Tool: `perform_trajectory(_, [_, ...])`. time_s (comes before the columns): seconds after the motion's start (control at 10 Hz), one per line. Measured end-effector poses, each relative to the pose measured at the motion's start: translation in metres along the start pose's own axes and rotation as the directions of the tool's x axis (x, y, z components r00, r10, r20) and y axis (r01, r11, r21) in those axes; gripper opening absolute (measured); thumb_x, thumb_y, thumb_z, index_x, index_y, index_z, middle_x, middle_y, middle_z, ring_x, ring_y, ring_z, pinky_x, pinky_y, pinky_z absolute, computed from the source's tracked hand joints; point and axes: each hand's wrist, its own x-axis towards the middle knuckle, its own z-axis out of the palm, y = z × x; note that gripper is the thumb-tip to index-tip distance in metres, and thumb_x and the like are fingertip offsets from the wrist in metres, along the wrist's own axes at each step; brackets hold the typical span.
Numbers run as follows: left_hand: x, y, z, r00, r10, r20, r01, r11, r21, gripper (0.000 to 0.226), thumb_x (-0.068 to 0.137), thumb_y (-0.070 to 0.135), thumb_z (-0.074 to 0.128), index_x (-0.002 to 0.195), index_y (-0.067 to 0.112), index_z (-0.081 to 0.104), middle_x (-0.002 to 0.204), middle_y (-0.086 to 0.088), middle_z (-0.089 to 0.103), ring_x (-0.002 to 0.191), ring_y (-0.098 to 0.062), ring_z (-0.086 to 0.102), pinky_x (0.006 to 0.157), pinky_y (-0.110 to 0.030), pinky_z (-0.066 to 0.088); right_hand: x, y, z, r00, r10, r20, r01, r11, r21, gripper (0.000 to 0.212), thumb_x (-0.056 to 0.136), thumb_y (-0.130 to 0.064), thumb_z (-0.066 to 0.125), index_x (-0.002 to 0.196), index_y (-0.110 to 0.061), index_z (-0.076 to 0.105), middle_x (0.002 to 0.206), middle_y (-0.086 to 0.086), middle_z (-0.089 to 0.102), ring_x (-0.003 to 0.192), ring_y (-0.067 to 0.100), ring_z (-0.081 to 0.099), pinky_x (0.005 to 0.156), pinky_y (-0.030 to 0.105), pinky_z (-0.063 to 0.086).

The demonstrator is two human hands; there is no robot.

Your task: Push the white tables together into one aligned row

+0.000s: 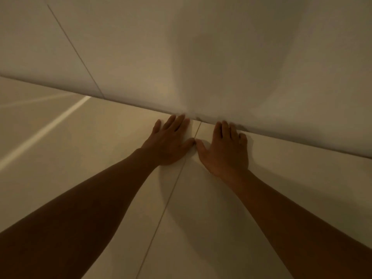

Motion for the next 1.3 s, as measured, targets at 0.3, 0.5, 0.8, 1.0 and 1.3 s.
perform_trajectory(0.3, [0.036,-0.021,0.003,0.974,0.208,-0.095,-0.203,0.977,0.061,0.071,0.093,0.066,0.016,0.152,0.027,0.028,0.153,0.0,0.036,0.143,-0.028,0.026,0.117,-0.062,0.016,0.014,-0.017,0.007,0.988,0.116,-0.102,-0.124,0.99,-0.07,0.059,0.097,-0.046,0.027,0.138,-0.007,0.042,0.135,0.015,0.047,0.125,0.036,0.042,0.113,0.052,0.027])
perform_trajectory(0.5, [0.04,-0.019,0.006,0.971,0.212,-0.11,-0.208,0.977,0.048,0.07,0.095,0.067,0.019,0.148,0.024,0.035,0.146,-0.002,0.039,0.137,-0.029,0.032,0.116,-0.063,0.017,0.016,-0.028,0.009,0.975,0.157,-0.157,-0.171,0.982,-0.079,0.054,0.093,-0.038,0.027,0.127,-0.003,0.049,0.121,0.019,0.052,0.11,0.039,0.047,0.104,0.049,0.033])
perform_trajectory(0.8, [0.01,0.008,0.016,0.993,0.109,-0.043,-0.109,0.994,0.012,0.058,0.106,0.05,0.007,0.161,0.031,0.005,0.17,-0.003,-0.002,0.156,-0.029,-0.008,0.123,-0.059,-0.003,0.0,-0.03,0.014,0.992,0.066,-0.109,-0.066,0.998,0.004,0.077,0.092,-0.044,0.006,0.151,-0.004,0.032,0.159,0.017,0.031,0.148,0.036,0.022,0.121,0.047,0.015])
perform_trajectory(1.0, [-0.049,0.024,0.022,0.991,0.12,-0.055,-0.116,0.991,0.068,0.072,0.095,0.054,-0.01,0.162,0.03,0.0,0.17,-0.003,-0.007,0.156,-0.029,-0.011,0.125,-0.053,-0.003,-0.06,-0.03,0.016,0.986,0.069,-0.149,-0.071,0.997,-0.006,0.063,0.098,-0.038,0.023,0.151,-0.007,0.038,0.158,0.014,0.035,0.148,0.035,0.026,0.121,0.049,0.019])
perform_trajectory(1.3, [-0.199,0.085,0.008,0.989,0.043,0.139,-0.023,0.99,-0.142,0.079,0.087,0.057,0.005,0.161,0.031,0.014,0.164,0.003,-0.006,0.155,-0.034,0.013,0.123,-0.041,0.006,-0.204,-0.025,0.007,0.995,-0.043,-0.084,0.047,0.998,0.041,0.06,0.081,-0.037,0.043,0.134,-0.015,0.062,0.145,0.005,0.052,0.127,0.031,0.057,0.114,0.041,0.021])
